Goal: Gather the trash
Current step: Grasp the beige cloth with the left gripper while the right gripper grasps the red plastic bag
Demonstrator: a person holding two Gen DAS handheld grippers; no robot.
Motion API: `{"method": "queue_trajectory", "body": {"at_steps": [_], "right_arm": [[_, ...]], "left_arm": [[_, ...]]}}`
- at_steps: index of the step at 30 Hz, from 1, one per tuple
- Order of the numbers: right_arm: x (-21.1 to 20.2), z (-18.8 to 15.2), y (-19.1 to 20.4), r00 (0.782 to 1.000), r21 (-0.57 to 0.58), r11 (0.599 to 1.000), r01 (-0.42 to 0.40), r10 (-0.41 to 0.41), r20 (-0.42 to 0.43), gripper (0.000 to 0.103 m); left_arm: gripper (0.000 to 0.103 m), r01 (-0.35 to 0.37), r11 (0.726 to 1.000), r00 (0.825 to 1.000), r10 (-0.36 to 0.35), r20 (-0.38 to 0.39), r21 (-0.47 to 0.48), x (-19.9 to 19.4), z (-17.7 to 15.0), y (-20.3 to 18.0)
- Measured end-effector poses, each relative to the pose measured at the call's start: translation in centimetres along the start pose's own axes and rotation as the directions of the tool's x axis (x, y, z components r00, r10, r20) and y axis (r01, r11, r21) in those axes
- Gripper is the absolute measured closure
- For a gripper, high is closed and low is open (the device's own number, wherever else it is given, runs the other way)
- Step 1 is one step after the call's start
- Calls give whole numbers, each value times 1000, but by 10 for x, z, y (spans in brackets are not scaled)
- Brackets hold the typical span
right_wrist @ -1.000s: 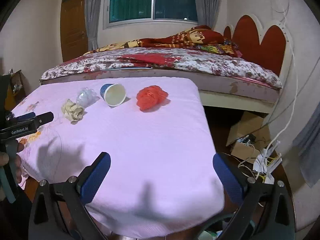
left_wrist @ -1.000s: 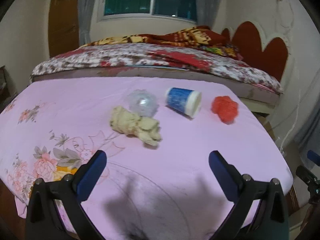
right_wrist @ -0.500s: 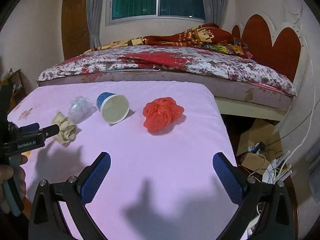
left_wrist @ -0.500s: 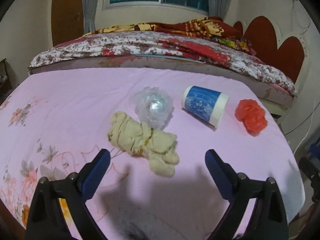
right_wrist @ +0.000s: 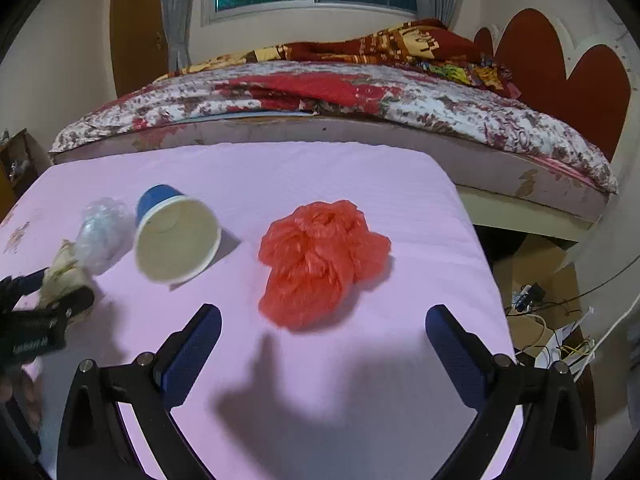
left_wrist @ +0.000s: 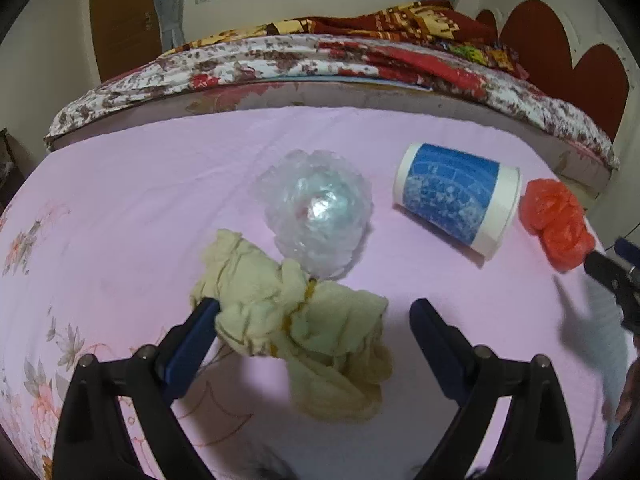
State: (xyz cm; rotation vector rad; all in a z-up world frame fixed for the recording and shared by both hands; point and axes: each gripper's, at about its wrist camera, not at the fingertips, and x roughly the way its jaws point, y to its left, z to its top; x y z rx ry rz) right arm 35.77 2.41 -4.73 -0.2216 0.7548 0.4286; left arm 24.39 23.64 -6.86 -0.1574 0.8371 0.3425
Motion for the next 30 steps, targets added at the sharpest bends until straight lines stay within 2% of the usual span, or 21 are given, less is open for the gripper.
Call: {"method": "queue_trajectory", "body": {"at_steps": [6,8,10,11,15,16,20,30], "right_arm": [[36,16,0,999,19,1000,5,-4,-50,1],[44,20,1,998,18,1000,2,-1,-66,8],[50,21,2,997,18,1000,-7,8,-82,20],[52,22,3,996,18,1000,-10,12,-90,23],[53,20,5,995,21,999,-33,35,-98,54],[51,19,4,994,25,999,-45,47,-98,57],[38,14,3,995,28,998,-59,61,-81,62],[-14,-2,-14,998,47,997,-61,62,-25,62]], "left_arm": [[21,-11,1000,1000,11,-7,17,3,1,2],[28,-5,1000,1000,6,-10,10,4,2,6],[33,1,1000,1000,-1,-8,8,3,2,9],[35,6,1000,1000,-6,-7,8,3,2,10],[44,15,1000,1000,-15,-2,8,0,0,14],[47,20,1000,1000,-20,1,3,-1,-1,16],[53,40,999,999,-40,20,-16,-9,-4,22],[54,62,998,996,-61,57,-14,-35,-22,18]]}}
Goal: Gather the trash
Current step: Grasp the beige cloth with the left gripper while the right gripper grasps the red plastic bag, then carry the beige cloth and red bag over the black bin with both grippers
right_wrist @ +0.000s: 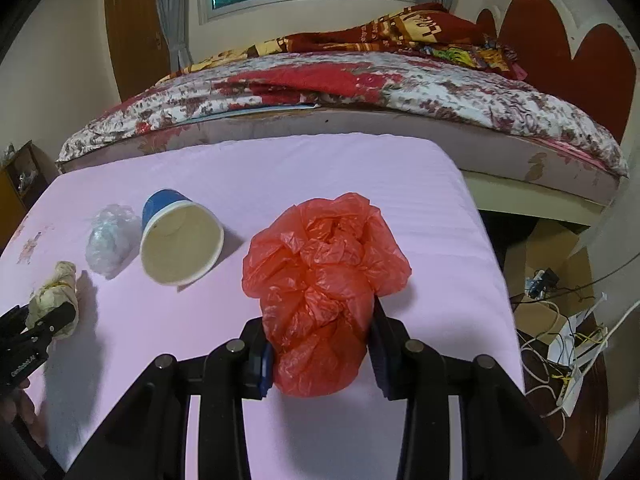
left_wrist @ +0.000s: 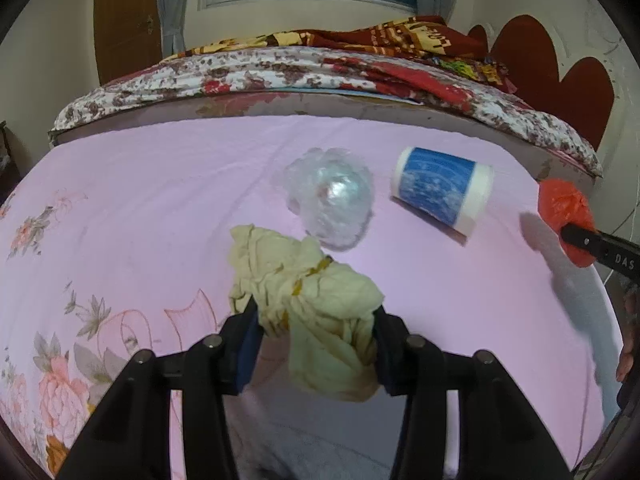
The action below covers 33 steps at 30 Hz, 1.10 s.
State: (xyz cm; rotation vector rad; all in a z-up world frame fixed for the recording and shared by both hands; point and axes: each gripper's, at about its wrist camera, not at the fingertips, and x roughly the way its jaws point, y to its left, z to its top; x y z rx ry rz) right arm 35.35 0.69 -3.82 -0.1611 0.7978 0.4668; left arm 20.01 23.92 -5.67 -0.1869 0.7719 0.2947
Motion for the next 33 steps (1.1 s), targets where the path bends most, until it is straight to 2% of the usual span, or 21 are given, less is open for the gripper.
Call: {"method": "queue_trajectory", "body": {"at_steps": [8,19,26,33], "right_arm": [[-38,-27,1,1000,-30,1000,6,-5,25,62],[-102,-68,-1,998,-42,999,-2,5,70,62],[-150,-98,-17,995,-16,1000,4,-2,99,62],[-194,-125,-41,990,30,999,31,-34,133,62]], "left_arm": [[55,25,999,999,-27,36,42,-26,-12,-22],[55,93,987,993,-102,64,128,-61,-27,-58],[55,144,976,984,-158,76,163,-83,-37,-81],[55,200,951,972,-223,76,235,-104,-50,-115]]}}
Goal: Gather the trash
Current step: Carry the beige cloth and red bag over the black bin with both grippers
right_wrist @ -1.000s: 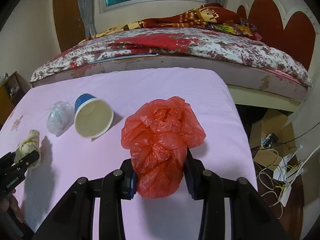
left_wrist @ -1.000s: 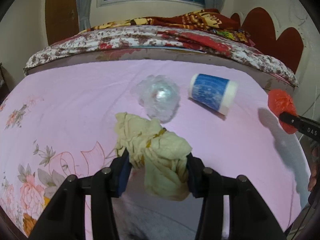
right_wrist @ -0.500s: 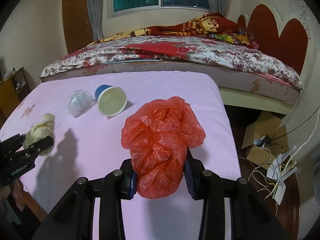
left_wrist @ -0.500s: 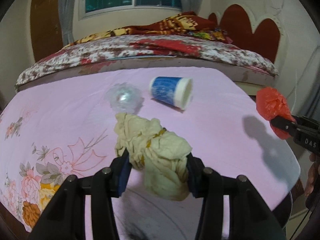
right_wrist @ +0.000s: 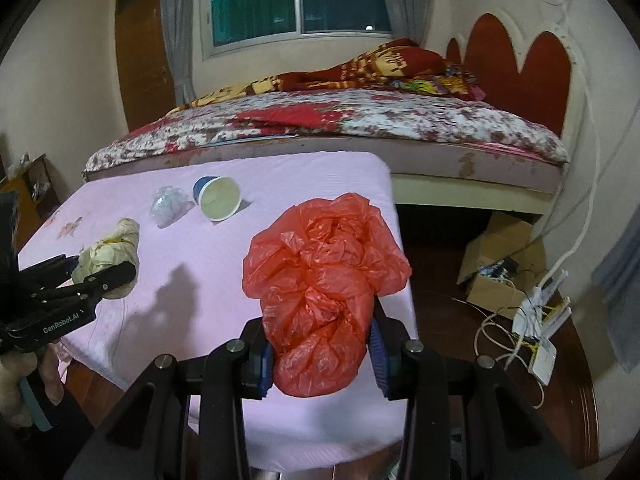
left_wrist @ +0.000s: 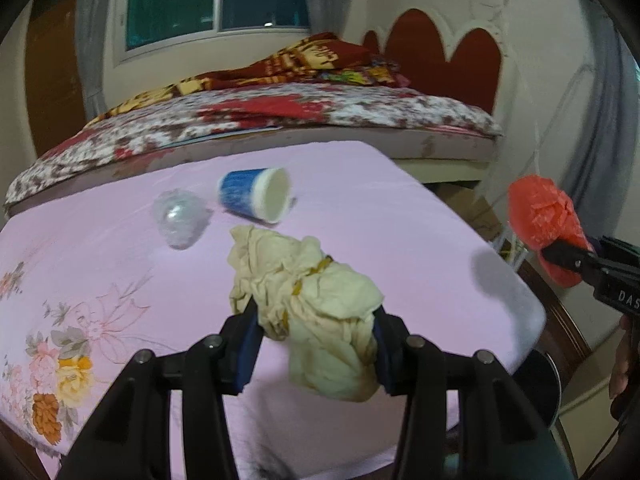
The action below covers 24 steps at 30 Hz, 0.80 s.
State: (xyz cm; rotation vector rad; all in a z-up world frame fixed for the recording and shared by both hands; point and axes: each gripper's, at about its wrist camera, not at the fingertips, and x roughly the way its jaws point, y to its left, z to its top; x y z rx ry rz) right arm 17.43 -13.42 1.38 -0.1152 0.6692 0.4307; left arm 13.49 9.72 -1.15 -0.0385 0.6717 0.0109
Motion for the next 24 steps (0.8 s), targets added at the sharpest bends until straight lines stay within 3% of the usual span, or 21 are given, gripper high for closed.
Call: {"method": "queue_trajectory", "body": {"at_steps": [10,24], "right_arm": [[-50,-50,-54,996,81,992,93,-92,-20,62],[-103,-109,-118,979,189,961,202,-196,-53,62]], "left_arm": [[55,129,985,992,-128,-15,118,-9,-12,-73],[55,301,916,953,-295,-63,264,-20,-28,-161]]}}
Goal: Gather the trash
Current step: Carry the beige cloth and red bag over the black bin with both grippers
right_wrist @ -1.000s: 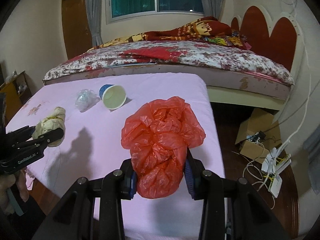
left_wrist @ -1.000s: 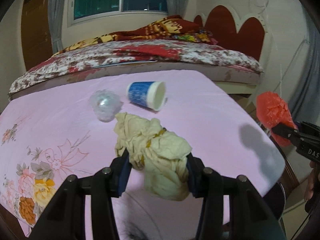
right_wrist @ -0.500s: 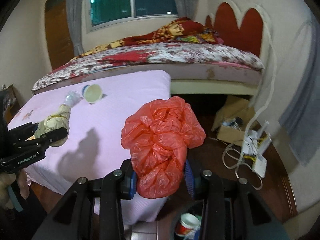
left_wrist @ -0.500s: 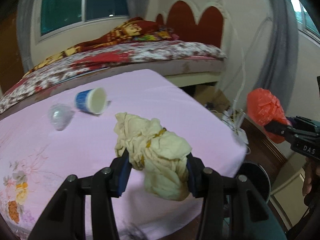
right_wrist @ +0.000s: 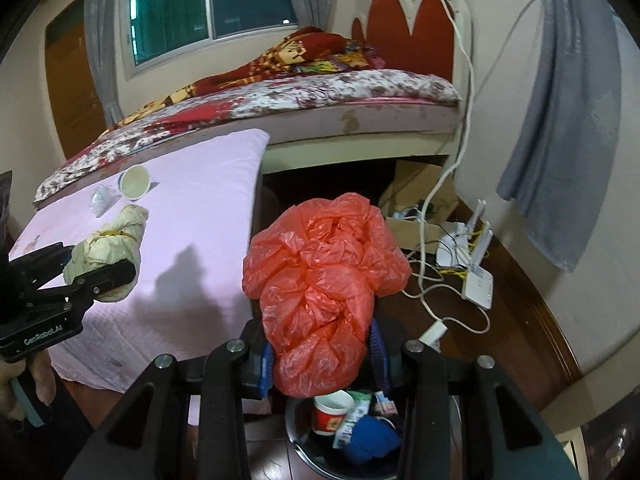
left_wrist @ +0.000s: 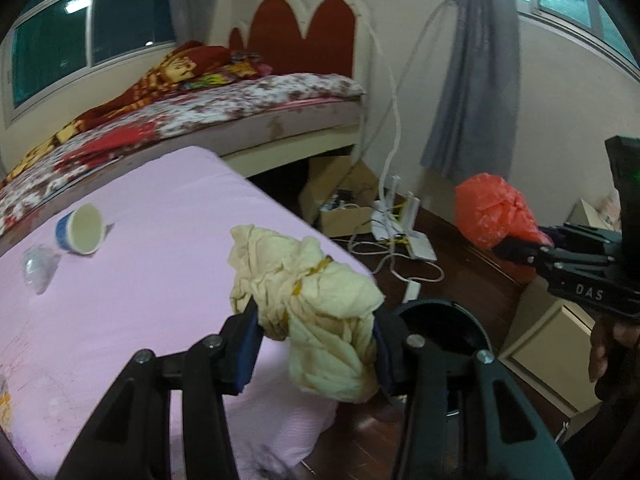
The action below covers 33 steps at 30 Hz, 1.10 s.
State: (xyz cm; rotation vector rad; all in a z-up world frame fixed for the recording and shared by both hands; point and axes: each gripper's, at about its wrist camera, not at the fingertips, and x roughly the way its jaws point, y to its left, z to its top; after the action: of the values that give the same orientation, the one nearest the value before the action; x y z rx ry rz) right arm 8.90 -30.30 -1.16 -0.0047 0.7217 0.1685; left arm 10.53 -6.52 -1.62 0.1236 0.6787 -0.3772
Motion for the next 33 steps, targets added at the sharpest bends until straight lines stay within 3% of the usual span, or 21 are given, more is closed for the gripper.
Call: {"method": "queue_trajectory", "body": {"at_steps": [7,17,27,31,33], "right_arm": [[0,-31,-31,999,37,999,27,-25,-48,62],[11,-86,-79,983,88,992,85,-69,-170,62],[43,-131,-94,949,56,994,91,-70,-306,62],[61,-146,-92,931,10,997,77,-68,-359,62],[71,-152,-92,922,-6,998,67,-65,-381,62]], "left_arm": [[55,107,993,994,-104,-43,58,13,-8,-36],[55,223,968,968,-206,-146,112,45,-26,-85],[55,292,948,924,-245,-294,127,87,-57,-113],[55,365,927,884,-317,-343,83,103,-68,-116],[55,369,926,877,-318,-361,78,110,-71,-118]]}}
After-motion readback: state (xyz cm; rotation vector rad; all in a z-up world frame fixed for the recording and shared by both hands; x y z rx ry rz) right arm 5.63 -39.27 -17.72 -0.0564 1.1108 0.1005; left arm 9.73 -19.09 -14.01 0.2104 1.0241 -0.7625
